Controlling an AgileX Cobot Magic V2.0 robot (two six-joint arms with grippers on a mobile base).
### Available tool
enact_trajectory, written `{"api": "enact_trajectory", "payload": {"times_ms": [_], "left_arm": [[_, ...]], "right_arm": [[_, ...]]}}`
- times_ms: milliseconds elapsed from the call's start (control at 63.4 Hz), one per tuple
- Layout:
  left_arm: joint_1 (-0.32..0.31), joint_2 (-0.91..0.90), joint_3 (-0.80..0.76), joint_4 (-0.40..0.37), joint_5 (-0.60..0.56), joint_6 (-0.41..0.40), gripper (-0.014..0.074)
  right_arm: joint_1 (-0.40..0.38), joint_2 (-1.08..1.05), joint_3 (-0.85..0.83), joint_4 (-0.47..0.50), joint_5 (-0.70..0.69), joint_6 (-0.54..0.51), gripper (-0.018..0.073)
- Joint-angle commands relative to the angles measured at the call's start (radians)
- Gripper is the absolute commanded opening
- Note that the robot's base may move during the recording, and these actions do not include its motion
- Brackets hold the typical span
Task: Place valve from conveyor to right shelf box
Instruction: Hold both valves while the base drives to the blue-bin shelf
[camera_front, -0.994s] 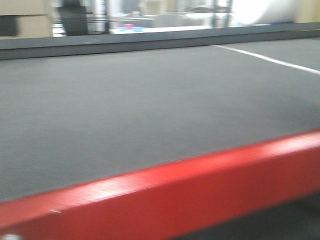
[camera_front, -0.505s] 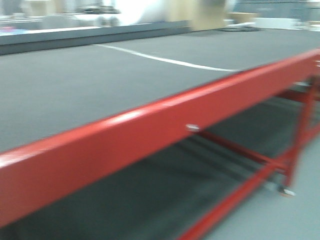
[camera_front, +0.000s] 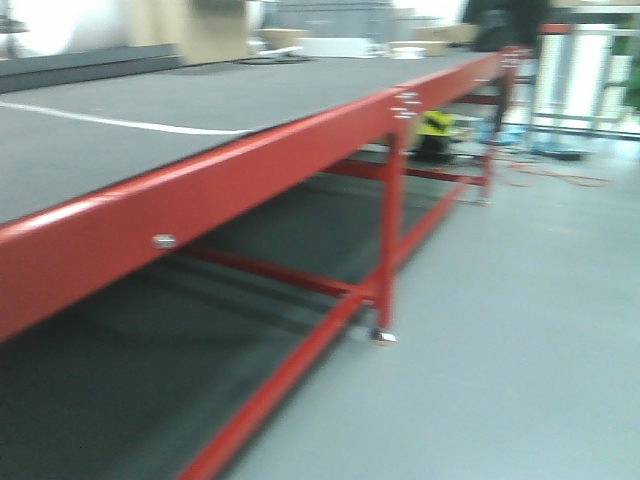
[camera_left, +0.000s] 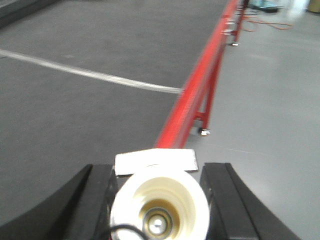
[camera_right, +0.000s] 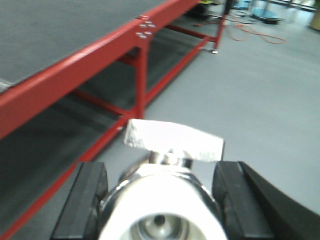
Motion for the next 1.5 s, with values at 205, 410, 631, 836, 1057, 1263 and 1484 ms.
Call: {"api": "enact_trajectory", "payload": {"times_ms": [205, 410, 631, 836, 1057, 1263, 1484], "left_arm": [[-0.007, -0.010, -0.012, -0.008, -0.054, -0.004, -0.0111], [-0.007, -0.010, -0.012, -0.008, -0.054, -0.004, -0.0111], [-0.007, -0.010, -0.012, -0.008, -0.054, -0.004, -0.0111], [-0.007, -0.010, -0.012, -0.008, -0.054, -0.004, -0.0111], [-0.007, -0.010, -0.012, -0.008, -0.054, -0.004, -0.0111], [-0.007, -0.010, -0.012, -0.008, -0.054, -0.004, -0.0111], [-0.007, -0.010, -0.012, -0.008, -0.054, -0.004, -0.0111]], "right_arm": [[0.000, -0.011, -0.014, -0.005, -0.078, -0.004, -0.0154], [0.000, -0.011, -0.014, -0.005, -0.078, -0.004, -0.0154], [0.000, -0.011, -0.014, -0.005, -0.078, -0.004, -0.0154], [0.000, -0.011, -0.014, -0.005, -0.078, -0.004, -0.0154], [0.000, -0.011, -0.014, -0.005, -0.078, -0.004, -0.0154], [0.000, -0.011, -0.014, -0.005, -0.078, -0.004, -0.0154], [0.000, -0.011, -0.014, -0.005, -0.078, -0.004, -0.0154]]}}
